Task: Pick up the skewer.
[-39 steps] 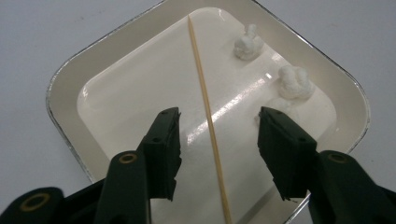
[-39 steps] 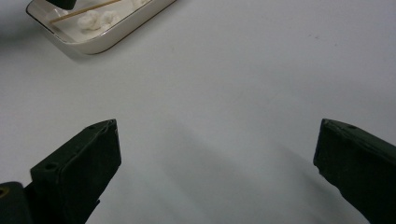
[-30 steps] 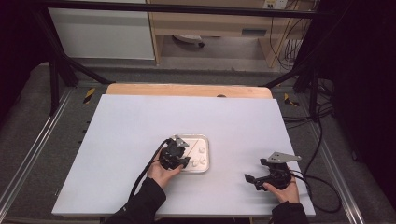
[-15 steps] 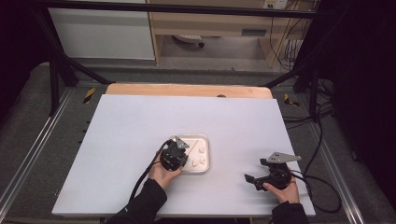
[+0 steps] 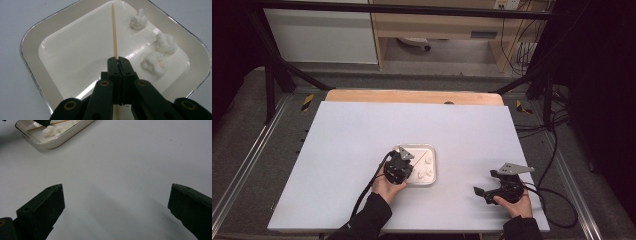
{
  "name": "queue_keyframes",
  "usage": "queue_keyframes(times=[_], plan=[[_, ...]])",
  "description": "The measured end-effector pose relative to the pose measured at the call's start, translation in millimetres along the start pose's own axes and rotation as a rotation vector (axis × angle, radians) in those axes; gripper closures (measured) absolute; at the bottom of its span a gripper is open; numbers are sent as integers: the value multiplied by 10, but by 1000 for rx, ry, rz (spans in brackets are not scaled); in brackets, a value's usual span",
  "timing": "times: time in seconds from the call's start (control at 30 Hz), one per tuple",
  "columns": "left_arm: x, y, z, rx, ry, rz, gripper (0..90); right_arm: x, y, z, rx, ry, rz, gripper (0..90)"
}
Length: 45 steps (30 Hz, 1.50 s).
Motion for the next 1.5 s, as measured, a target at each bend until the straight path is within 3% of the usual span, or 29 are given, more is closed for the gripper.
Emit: queue_keyframes(times=[0.33, 0.67, 0.93, 1.5], plan=[[-28, 58, -44, 52, 22, 20, 891, -2, -1, -1, 1, 1, -1, 14], [-85, 198, -87, 79, 17, 45, 891, -4, -8, -1, 1, 11, -1, 14], [-71, 317, -128, 91, -1, 89, 890, -24, -15, -14, 2, 30, -2, 8], [177, 381, -223, 64, -77, 219, 890, -70, -54, -91, -27, 134, 52, 11]])
Point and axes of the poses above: each handheld gripper's, and its own axes: y roughly backward along the jaws, z roughly out of its underside, x roughly to its right, the point moved 7 cm from there along -y, roughly forward along the jaws, and after that the axes turned 12 degrees about x, right-handed, at the moved point
